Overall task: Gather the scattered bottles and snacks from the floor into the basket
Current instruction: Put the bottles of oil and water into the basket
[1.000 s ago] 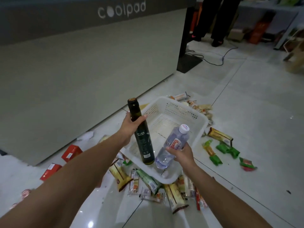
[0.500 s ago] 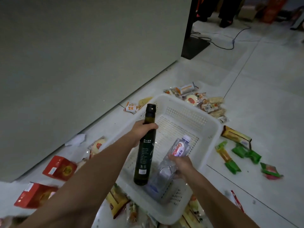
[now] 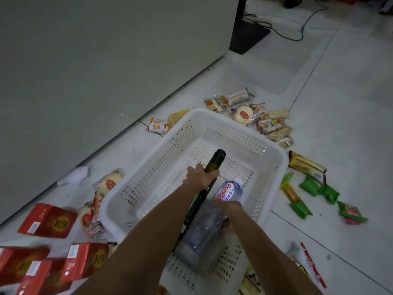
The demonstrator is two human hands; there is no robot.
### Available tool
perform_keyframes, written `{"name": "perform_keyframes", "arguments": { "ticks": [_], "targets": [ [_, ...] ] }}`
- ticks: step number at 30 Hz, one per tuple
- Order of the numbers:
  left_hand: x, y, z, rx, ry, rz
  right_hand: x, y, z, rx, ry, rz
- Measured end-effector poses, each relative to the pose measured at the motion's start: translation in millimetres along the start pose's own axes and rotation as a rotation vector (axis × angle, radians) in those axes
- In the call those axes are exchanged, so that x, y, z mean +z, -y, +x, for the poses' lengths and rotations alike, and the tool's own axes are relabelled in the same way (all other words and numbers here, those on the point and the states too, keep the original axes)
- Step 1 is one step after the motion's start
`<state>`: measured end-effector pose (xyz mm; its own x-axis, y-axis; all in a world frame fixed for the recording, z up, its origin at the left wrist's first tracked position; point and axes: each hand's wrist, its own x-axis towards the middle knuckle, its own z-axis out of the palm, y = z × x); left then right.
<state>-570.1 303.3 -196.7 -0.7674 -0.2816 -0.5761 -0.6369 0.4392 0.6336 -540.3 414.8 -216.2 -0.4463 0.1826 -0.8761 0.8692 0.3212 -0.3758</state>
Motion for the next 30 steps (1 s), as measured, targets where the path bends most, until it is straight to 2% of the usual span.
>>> {"name": "perform_keyframes", "arguments": {
  "ticks": [4, 9, 13, 15, 19, 21, 26, 30],
  "targets": [
    [16.5, 13.4, -10.7, 0.116, -0.068, 0.174, 1.7, -2.1, -5.9, -0.041, -0.017, -0.039],
    [9.2, 42.9, -27.0, 0.22, -0.017, 0.367, 4.1, -3.2, -27.6, -0.074, -0.102, -0.055],
    [-54.4, 61.9, -53.8, 0.353, -0.232, 0.563, 6.7, 34.7, -65.4, -0.201, -0.312, -0.403],
    [-102.9, 80.0, -76.9, 0.37, -0.339, 0.605, 17.3, 63.2, -92.7, -0.398, -0.363, -0.594],
    [-186.8, 132.0, -136.9, 0.226, -0.594, 0.625, 67.0, 85.1, -155.6, -1.045, -0.309, -1.024],
    [-213.8, 158.0, -175.8, 0.105, -0.683, 0.605, 104.6, 77.8, -188.3, -1.25, -0.233, -1.138],
    [-243.7, 213.1, -271.6, -0.188, -0.852, 0.478, 199.3, 12.9, -262.7, -1.515, 0.099, -1.261],
    [-261.0, 250.8, -344.2, -0.294, -0.902, 0.59, 238.6, -53.5, -306.6, -1.59, 0.292, -1.333]
  ]
}}
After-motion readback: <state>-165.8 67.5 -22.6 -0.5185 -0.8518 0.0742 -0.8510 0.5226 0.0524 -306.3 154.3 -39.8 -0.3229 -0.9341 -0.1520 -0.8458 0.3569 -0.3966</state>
